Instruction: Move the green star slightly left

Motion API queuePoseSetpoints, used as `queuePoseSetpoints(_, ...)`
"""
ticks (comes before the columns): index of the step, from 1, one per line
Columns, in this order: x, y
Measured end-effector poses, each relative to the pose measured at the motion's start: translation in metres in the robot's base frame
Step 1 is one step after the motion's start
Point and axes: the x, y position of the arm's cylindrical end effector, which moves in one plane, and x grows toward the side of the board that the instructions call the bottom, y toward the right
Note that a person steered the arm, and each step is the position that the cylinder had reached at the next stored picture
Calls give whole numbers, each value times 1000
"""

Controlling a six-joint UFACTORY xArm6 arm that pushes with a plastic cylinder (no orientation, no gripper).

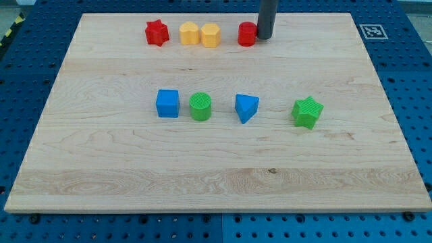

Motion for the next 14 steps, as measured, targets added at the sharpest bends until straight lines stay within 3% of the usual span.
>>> queuePoseSetpoints(2, 0, 1)
queuePoseSetpoints(3, 16, 43)
queuePoseSetpoints(5, 182, 160)
queuePoseSetpoints(6, 231, 179)
queuePoseSetpoints(7, 230, 178)
queuePoseSetpoints(12, 222, 64)
queuePoseSetpoints(14, 222, 51)
